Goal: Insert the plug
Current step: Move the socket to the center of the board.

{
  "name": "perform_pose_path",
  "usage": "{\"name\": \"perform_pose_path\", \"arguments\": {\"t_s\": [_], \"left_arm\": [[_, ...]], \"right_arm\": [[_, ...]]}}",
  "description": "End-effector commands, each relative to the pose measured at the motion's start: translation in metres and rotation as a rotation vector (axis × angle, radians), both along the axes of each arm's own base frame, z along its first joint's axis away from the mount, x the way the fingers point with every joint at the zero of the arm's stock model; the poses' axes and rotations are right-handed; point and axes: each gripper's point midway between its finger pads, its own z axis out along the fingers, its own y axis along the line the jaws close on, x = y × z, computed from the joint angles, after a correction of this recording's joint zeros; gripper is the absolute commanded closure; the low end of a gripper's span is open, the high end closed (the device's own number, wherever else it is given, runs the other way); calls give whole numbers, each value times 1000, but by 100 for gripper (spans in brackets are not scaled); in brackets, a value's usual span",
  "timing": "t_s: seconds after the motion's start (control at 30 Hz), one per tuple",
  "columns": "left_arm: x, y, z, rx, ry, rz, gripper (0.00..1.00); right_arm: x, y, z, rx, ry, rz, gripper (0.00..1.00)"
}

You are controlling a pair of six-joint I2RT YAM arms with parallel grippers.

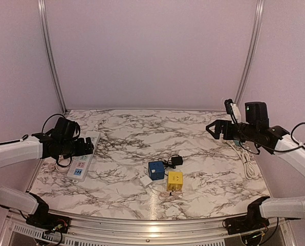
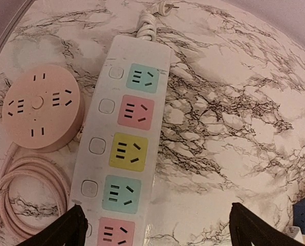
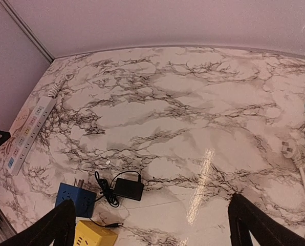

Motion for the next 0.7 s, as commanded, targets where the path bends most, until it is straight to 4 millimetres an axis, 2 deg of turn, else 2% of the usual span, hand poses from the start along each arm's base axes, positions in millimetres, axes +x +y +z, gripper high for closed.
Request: {"name": "perform_pose_path", "arguments": {"t_s": [0.0, 0.3, 0.67], "left_arm": [[-8, 18, -25, 133, 75, -1, 1], [-3, 35, -50, 245, 140, 56, 1], [-2, 22, -81, 208, 204, 12, 1]], "right_arm": [[0, 7, 5, 23, -26, 32, 2], [0, 16, -4, 37, -4, 50, 1], [1, 21, -3, 38, -2, 60, 2]]}}
